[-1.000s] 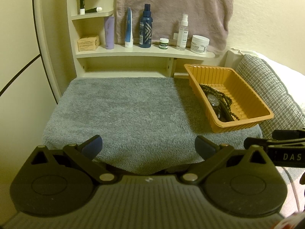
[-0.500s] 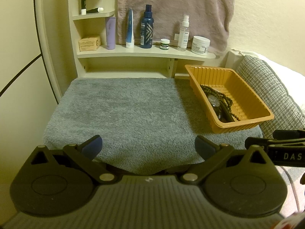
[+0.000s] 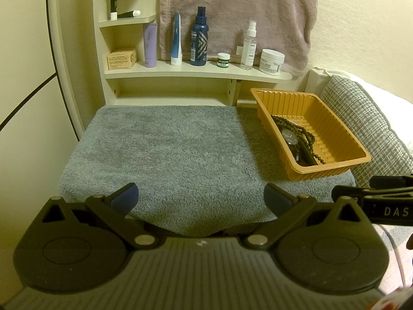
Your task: Organize jewelry
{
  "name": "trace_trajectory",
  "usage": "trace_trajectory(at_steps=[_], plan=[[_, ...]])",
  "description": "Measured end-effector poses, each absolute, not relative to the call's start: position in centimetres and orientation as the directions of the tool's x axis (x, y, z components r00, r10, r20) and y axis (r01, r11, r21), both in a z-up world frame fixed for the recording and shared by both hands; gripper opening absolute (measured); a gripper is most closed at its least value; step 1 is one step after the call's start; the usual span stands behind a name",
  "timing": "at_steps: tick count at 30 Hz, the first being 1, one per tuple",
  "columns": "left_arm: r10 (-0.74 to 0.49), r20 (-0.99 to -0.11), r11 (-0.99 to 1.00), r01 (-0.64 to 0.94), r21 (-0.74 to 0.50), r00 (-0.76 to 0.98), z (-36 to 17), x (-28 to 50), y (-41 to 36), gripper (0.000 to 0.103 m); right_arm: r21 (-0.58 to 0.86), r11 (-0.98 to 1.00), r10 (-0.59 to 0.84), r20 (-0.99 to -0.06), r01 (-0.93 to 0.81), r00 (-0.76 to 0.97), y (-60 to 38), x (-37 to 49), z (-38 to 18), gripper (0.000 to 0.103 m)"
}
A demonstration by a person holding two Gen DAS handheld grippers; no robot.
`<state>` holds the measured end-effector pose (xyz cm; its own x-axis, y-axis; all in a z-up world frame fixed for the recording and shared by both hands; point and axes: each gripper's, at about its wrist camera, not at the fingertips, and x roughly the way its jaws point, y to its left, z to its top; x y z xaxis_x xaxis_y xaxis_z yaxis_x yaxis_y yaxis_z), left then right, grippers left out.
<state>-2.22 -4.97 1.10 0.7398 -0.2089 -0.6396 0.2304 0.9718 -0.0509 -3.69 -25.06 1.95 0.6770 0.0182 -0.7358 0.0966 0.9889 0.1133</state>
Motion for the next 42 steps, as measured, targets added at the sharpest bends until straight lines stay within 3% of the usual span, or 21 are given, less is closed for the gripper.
trace_trajectory(at_steps=[42], plan=[[-0.214, -0.636, 0.971, 0.232, -0.055, 0.742, 1.36, -2.01, -4.49, 0.102, 0.111, 0.989, 0.016, -0.735, 0.096, 0.678, -25.01, -3.61, 2.07, 0.083]])
